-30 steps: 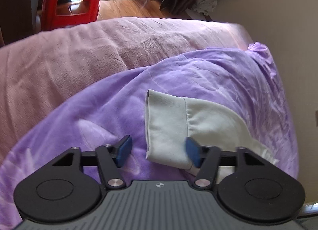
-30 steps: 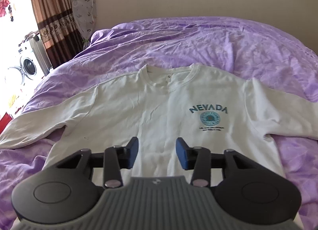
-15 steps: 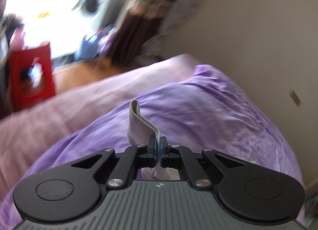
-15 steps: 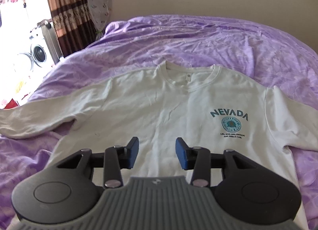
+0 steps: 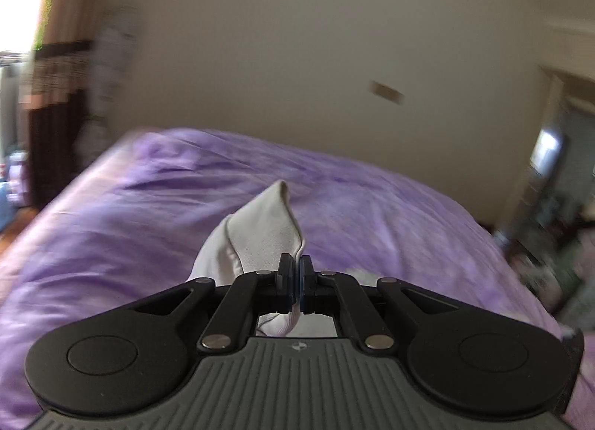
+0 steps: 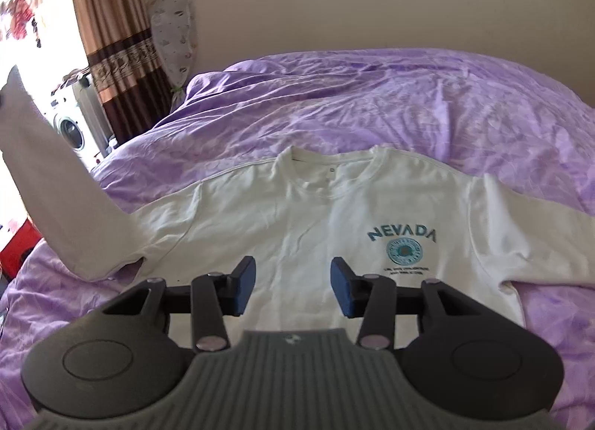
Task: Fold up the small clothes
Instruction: 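Fold the held sleeve across the sweatshirt body and release it, then grasp the other sleeve with the right gripper and fold it across the body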
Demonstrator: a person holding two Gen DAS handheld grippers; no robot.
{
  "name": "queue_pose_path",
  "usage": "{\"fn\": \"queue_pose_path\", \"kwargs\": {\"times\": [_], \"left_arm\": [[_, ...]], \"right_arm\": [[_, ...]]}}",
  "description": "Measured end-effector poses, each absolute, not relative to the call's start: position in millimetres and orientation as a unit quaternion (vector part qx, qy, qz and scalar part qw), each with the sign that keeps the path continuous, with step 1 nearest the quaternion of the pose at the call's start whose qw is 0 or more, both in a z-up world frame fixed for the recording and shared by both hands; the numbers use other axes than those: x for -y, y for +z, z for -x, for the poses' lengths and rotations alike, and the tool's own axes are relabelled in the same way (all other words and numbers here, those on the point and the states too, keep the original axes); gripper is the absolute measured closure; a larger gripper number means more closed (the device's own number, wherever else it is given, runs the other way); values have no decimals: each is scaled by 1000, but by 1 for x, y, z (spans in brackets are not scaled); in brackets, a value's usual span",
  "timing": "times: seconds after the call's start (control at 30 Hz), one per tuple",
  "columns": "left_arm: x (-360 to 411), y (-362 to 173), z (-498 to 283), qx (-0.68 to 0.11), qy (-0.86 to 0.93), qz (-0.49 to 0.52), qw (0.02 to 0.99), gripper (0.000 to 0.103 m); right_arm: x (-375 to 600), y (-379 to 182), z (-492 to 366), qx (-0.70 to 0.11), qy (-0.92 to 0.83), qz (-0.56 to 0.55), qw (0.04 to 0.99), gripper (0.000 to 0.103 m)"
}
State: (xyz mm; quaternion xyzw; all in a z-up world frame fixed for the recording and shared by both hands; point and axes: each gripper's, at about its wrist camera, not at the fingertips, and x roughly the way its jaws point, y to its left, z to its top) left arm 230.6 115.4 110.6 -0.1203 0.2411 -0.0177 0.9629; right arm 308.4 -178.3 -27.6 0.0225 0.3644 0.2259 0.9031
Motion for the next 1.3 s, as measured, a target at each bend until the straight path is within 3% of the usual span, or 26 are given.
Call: {"fn": "queue_pose_path", "kwargs": {"times": [0.27, 0.33, 0.43, 0.47, 0.6, 0.63, 0.9, 1.23, 1.27, 1.3], "left_arm": [[-34, -28, -313, -389, -91, 83, 913, 101], [-33, -61, -320, -421, -105, 100, 895, 101], [-40, -89, -324, -458, -133, 143, 867, 97], [-40, -92, -323, -465, -140, 149, 861, 95], [-45, -80, -301, -459, -173, 158, 857, 61], [-50, -75, -298, -453, -179, 160, 859, 57], [-104, -44, -262, -408, -73, 100, 904, 57], [-205, -48, -230, -389, 36, 174, 904, 57], [-212, -49, -229, -388, 43, 181, 903, 57], [-218, -50, -228, -387, 50, 185, 902, 57]], "right_arm": [[208, -58, -324, -403, 201, -61, 891, 67], [211, -70, -330, -417, 198, -71, 884, 73], [213, -89, -339, -442, 199, -90, 870, 74], [212, -95, -341, -449, 200, -95, 866, 74], [210, -108, -345, -468, 207, -113, 852, 74], [211, -109, -345, -471, 207, -119, 850, 73], [207, -118, -347, -507, 226, -172, 814, 70], [185, -171, -362, -578, 195, -240, 755, 67], [183, -172, -363, -577, 197, -248, 752, 70], [181, -172, -364, -576, 203, -251, 751, 87]]}}
